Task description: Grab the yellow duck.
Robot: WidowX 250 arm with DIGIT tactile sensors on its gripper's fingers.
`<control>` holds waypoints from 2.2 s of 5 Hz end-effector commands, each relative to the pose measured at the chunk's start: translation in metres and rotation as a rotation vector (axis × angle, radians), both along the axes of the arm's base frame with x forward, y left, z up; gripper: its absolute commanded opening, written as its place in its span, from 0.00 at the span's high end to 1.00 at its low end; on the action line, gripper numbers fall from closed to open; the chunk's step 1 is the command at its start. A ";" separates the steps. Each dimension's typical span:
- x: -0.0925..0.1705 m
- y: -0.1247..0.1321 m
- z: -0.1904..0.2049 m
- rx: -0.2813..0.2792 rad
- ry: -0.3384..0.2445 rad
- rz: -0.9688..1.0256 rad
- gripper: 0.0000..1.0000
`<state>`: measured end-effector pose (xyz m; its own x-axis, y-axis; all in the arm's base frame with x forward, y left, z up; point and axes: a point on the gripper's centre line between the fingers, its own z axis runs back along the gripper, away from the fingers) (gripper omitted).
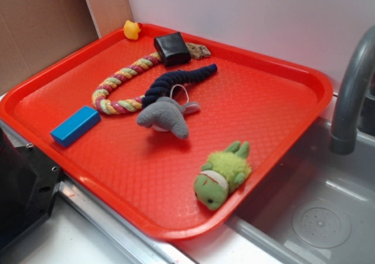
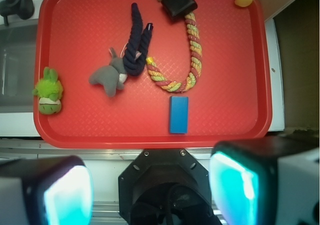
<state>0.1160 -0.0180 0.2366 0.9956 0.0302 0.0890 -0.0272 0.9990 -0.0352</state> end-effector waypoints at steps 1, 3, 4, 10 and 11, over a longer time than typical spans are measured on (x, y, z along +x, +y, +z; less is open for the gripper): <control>0.000 0.000 0.000 0.000 0.000 0.000 0.00; 0.084 0.089 -0.088 0.030 -0.157 0.499 0.00; 0.084 0.089 -0.088 0.030 -0.157 0.499 0.00; 0.206 0.155 -0.157 0.160 -0.362 0.452 0.00; 0.211 0.163 -0.163 0.213 -0.449 0.589 0.00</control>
